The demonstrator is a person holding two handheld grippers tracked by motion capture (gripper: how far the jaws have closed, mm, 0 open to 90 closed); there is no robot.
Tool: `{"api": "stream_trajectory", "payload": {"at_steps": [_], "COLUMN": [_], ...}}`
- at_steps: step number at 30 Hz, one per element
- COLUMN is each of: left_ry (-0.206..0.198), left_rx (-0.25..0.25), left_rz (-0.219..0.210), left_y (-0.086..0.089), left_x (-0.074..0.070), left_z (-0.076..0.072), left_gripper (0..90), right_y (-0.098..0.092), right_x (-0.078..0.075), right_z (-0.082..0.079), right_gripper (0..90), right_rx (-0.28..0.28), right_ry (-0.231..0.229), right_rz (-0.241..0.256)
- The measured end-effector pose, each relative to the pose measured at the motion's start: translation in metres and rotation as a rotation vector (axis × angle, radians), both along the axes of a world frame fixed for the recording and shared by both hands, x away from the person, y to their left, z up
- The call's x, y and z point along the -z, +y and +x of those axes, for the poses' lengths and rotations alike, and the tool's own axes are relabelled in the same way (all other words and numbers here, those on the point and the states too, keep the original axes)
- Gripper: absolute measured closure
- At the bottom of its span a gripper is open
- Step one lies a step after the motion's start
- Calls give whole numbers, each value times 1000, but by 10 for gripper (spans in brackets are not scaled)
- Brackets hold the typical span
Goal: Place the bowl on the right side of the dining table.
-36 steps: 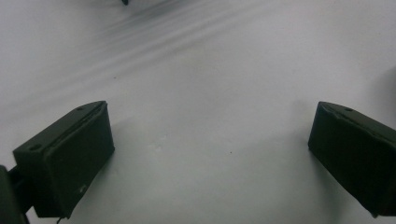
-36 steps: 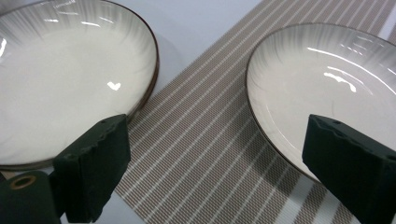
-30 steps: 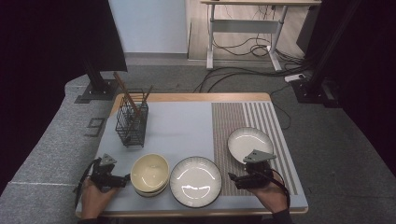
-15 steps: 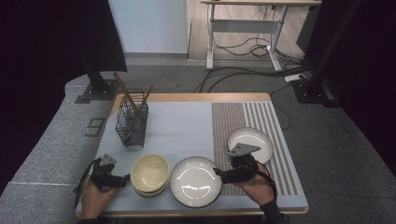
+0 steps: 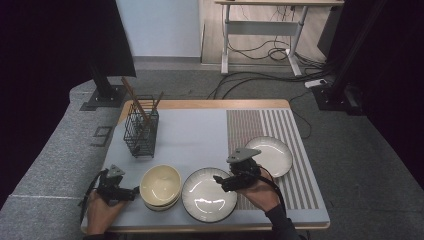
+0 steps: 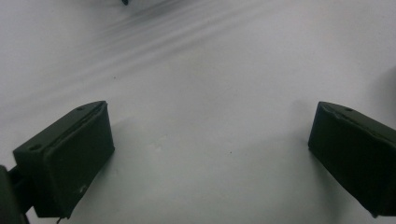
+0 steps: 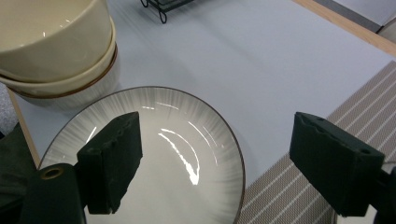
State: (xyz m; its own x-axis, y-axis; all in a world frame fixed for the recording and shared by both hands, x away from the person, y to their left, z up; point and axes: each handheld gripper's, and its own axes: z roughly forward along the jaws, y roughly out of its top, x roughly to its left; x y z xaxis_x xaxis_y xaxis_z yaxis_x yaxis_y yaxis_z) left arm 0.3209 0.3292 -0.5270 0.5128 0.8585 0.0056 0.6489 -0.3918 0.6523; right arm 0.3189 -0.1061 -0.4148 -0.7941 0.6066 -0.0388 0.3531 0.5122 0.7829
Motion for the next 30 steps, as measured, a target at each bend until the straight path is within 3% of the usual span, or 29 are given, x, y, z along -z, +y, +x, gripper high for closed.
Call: {"api": "stream_trajectory", "payload": {"at_steps": [30], "left_ry": [0], "left_rx": [1], "left_rz": [0], "left_y": [0], "left_x": [0], "left_z": [0], "left_gripper": [0], "right_y": [86], "right_x": [-16], "right_z": [20], "right_gripper": [168], "right_rx": [-141], "right_ry": [21], "right_rz": [-11]}}
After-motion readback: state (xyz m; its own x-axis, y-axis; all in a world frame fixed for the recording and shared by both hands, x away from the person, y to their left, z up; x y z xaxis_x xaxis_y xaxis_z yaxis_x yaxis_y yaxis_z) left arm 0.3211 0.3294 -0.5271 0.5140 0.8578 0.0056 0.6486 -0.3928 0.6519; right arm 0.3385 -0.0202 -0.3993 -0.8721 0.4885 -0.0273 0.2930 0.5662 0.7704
